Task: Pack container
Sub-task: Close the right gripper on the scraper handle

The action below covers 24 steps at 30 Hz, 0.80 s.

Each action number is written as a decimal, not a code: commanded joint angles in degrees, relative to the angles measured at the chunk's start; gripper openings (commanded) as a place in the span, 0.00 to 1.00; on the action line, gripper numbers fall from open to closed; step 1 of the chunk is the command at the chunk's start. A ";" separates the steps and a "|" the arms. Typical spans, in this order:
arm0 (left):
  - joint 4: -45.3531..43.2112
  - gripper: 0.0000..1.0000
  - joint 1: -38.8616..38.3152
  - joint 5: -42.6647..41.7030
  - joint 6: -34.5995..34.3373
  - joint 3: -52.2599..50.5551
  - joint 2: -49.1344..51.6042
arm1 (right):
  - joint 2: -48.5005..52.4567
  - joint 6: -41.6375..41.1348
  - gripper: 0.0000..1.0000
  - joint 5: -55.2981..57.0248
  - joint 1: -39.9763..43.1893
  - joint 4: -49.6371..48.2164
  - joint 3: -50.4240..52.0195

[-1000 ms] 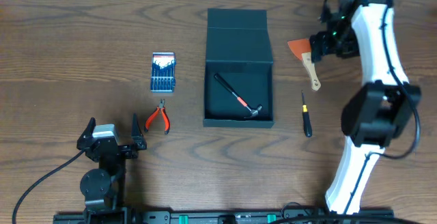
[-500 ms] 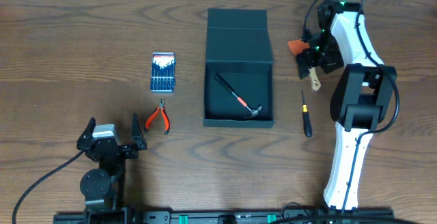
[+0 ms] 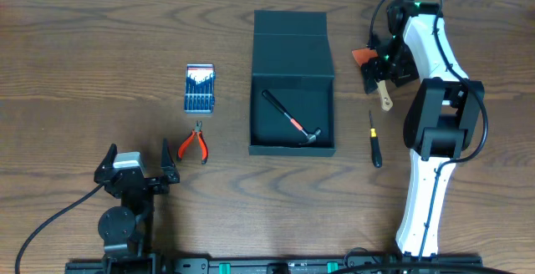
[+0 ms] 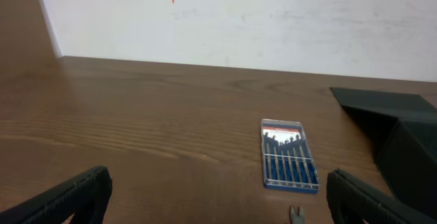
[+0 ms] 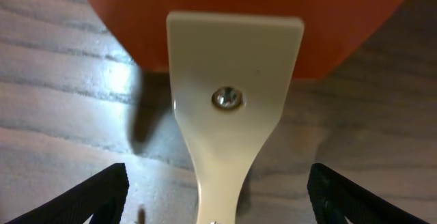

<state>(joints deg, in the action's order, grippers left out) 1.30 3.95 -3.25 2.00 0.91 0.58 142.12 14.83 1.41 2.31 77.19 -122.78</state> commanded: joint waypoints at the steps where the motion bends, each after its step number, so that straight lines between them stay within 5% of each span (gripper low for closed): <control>1: 2.32 0.98 -0.28 -0.63 0.96 -0.66 -0.35 | 0.61 1.09 0.85 -0.42 -0.48 -0.39 0.90; 15: 2.32 0.99 -0.28 -0.63 0.96 -0.66 -0.35 | 0.61 1.09 0.83 -0.42 -0.48 -4.37 8.37; 21: 2.32 0.98 -0.28 -0.63 0.96 -0.66 -0.35 | 0.61 1.09 0.48 -0.42 -0.48 -4.37 9.25; 24: 2.32 0.98 -0.28 -0.63 0.96 -0.66 -0.35 | 0.61 1.05 0.48 -0.44 -0.48 -4.26 9.25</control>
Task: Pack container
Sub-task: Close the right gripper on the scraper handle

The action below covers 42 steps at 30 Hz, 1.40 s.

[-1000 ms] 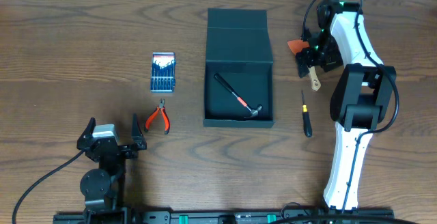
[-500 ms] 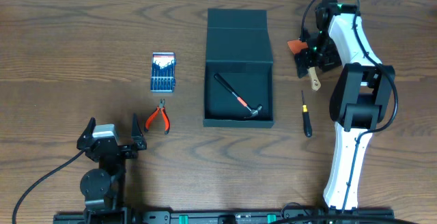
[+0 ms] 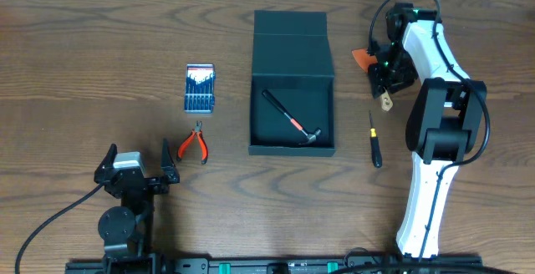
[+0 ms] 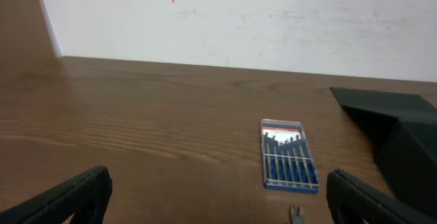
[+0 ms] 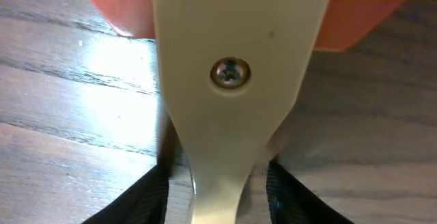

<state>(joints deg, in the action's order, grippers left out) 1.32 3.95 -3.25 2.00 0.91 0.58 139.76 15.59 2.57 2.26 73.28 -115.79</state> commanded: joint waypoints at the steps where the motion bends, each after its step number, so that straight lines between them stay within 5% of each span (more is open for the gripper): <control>1: 2.29 0.99 -0.28 -0.63 0.96 -0.66 -0.35 | 2.97 0.28 0.49 -1.57 -0.44 -0.26 2.25; 13: 2.29 0.99 -0.28 -0.63 0.96 -0.66 -0.35 | 2.97 0.31 0.56 -3.06 -0.44 -0.28 2.25; 15: 2.29 0.98 -0.28 -0.63 0.96 -0.66 -0.35 | 2.97 0.31 0.52 -3.06 -0.44 -0.28 2.25; 19: 2.29 0.98 -0.28 -0.63 0.96 -0.66 -0.35 | 2.97 0.31 0.24 -3.06 -0.44 -0.28 2.25; 25: 2.29 0.99 -0.28 -0.63 0.98 -0.66 -0.35 | 2.97 0.26 0.01 -3.06 -0.44 -0.28 2.23; 42: 2.29 0.99 -0.28 -0.63 0.96 -0.66 -0.35 | -9.99 -0.79 0.01 -3.04 -0.44 -0.31 -3.87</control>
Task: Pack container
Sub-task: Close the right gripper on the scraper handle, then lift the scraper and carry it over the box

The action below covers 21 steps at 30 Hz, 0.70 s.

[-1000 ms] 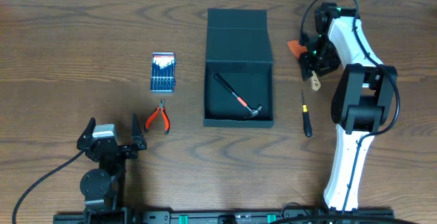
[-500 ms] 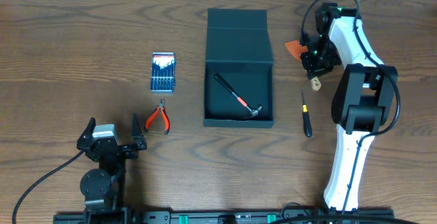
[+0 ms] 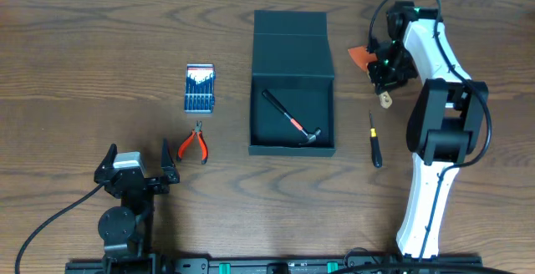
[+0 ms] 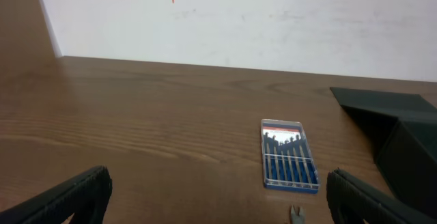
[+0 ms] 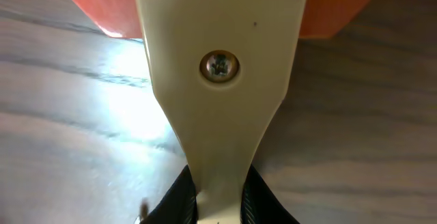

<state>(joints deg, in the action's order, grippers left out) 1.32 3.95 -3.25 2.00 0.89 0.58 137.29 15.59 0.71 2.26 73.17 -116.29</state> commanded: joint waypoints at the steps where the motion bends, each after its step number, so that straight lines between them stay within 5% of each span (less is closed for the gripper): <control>1: 2.29 0.98 -0.28 -0.63 0.98 -0.63 -0.35 | -9.11 -0.81 0.01 -1.18 -0.44 -0.22 -3.74; 12: 2.29 0.98 -0.28 -0.63 0.98 -0.63 -0.35 | -25.40 -1.84 0.01 -1.18 -2.84 0.90 -4.15; 21: 2.29 0.99 -0.28 -0.63 0.96 -0.63 -0.35 | -29.29 -1.84 0.01 -1.18 -14.01 6.08 -4.11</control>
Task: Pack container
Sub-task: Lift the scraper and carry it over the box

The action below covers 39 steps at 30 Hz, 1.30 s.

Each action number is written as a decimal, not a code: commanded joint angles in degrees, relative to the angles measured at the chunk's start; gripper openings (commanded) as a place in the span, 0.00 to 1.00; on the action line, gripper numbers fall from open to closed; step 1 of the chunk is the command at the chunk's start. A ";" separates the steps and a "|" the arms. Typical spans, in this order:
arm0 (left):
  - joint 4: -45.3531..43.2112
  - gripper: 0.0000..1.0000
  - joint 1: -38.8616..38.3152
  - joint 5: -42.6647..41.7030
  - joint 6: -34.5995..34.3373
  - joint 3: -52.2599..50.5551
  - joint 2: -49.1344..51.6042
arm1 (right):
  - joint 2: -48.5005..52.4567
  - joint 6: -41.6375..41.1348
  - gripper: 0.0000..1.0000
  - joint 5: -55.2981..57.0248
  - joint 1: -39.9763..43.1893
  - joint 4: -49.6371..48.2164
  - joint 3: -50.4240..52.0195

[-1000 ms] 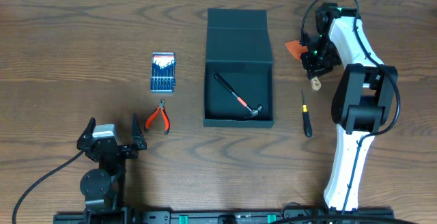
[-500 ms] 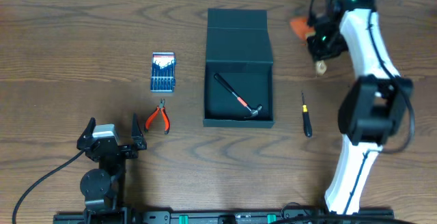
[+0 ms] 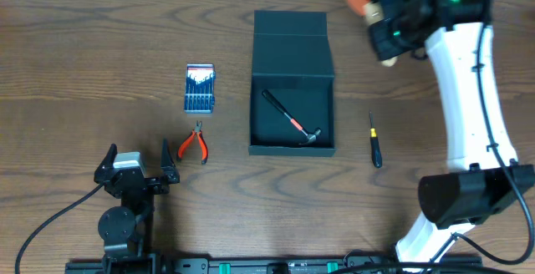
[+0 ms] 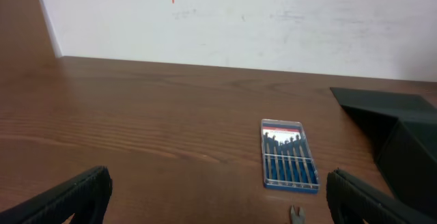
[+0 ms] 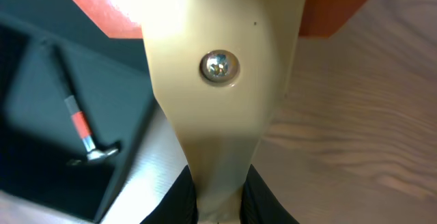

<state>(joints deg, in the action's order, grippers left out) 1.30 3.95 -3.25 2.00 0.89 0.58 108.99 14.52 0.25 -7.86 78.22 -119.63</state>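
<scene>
My right gripper is shut on a scraper with a cream handle and an orange blade, held high above the table's back right. Below it, the right wrist view shows the open black box with a hammer inside. In the overhead view the box stands at mid table and the hammer lies in its tray. My left gripper is open near the front edge, with nothing between its fingers.
A blue screwdriver set and orange-handled pliers lie left of the box. A small black screwdriver lies to its right. The box lid lies open toward the back wall.
My right gripper, still shut on the scraper, has risen well above the table and shifted toward the box; the box and hammer now show beneath it. The left arm has not moved.
My right gripper stood open over the scraper lying right of the box. Then its fingers were close around the handle, then shut on it with the scraper just off the wood. Now the scraper hangs high beside the box.
</scene>
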 commanded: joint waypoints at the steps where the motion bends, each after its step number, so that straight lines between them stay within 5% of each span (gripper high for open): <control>1: 2.32 0.99 -0.28 -0.63 0.96 -0.63 -0.35 | -0.96 -0.74 0.01 -0.70 -5.35 1.57 -0.63; 19: 2.32 0.99 -0.28 -0.63 0.96 -0.63 -0.35 | 0.13 -3.76 0.01 -0.79 -20.98 6.45 1.38; 39: 2.32 0.98 -0.28 -0.63 0.96 -0.63 -0.35 | 0.15 -4.22 0.01 -3.98 -21.49 -4.28 26.43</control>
<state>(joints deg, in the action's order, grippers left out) 1.30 3.95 -3.25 2.00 0.91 0.58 109.30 11.18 -2.52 -28.91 74.91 -95.07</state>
